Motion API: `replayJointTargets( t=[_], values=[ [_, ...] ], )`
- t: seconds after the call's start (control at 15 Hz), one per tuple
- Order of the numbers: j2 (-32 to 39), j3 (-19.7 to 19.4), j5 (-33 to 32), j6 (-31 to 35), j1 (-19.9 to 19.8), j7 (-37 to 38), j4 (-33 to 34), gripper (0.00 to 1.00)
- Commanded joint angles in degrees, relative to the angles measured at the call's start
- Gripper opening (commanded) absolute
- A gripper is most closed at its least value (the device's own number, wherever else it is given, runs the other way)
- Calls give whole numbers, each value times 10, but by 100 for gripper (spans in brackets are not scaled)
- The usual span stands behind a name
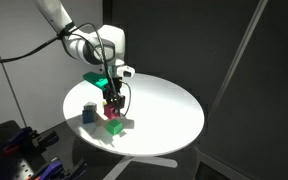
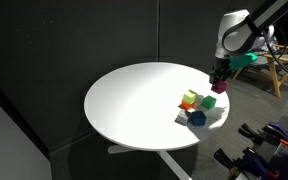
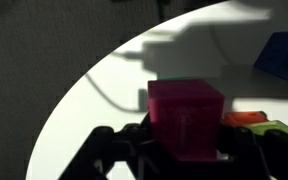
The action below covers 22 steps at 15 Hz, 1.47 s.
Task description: Put the pink block onto the green block
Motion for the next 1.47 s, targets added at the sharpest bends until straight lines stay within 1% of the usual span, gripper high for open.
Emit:
replayJointTargets(
  t=[0.0,0.53,0.6,1.07,1.4],
  values=[
    [0,-1,0,-1,1,0,1,50],
    [0,0,0,-1,1,0,1,50],
    [0,0,0,-1,1,0,1,25],
    [12,1,4,-2,1,-2,7,25],
    [19,1,5,12,1,-3,12,25]
  ],
)
